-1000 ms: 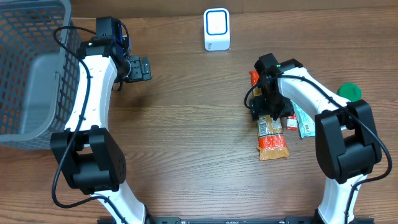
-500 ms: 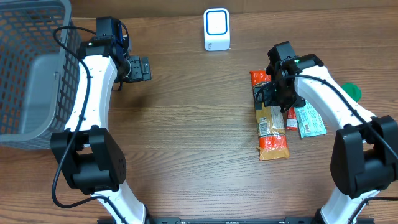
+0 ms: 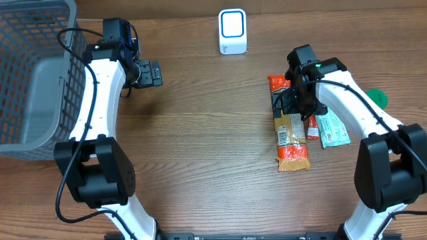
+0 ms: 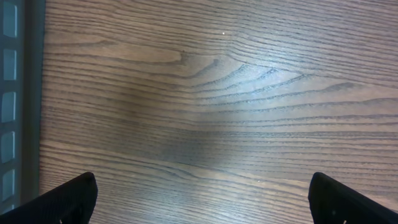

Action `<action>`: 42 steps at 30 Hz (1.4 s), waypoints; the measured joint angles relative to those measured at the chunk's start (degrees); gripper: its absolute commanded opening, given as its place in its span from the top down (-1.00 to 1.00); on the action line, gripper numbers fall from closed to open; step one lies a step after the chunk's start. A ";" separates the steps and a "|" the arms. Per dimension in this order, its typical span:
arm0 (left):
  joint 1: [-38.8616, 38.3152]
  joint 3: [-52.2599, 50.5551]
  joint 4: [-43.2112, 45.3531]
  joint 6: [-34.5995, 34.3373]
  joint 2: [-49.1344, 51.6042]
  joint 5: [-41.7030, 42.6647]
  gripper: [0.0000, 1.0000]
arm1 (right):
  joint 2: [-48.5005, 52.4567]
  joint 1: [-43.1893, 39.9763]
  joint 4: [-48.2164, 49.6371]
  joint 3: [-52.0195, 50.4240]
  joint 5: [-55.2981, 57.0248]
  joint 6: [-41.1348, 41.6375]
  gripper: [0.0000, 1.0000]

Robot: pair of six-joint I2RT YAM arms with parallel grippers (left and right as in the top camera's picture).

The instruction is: Scan the item barcode

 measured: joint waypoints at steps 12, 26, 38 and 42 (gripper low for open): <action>0.00 0.00 0.00 0.00 0.00 0.00 -0.99 | 0.00 0.00 0.02 0.00 0.00 0.00 -1.00; 0.00 0.00 0.00 0.00 0.00 0.00 -0.99 | -8.02 0.00 0.02 -0.28 0.00 0.00 -1.00; 0.00 0.00 0.00 0.00 0.00 0.00 -1.00 | -36.00 -0.04 0.02 -0.28 6.36 -2.21 -1.00; -0.02 0.00 0.00 0.00 0.00 0.00 -0.99 | -43.47 -0.04 -0.15 -0.28 7.56 -2.40 -1.00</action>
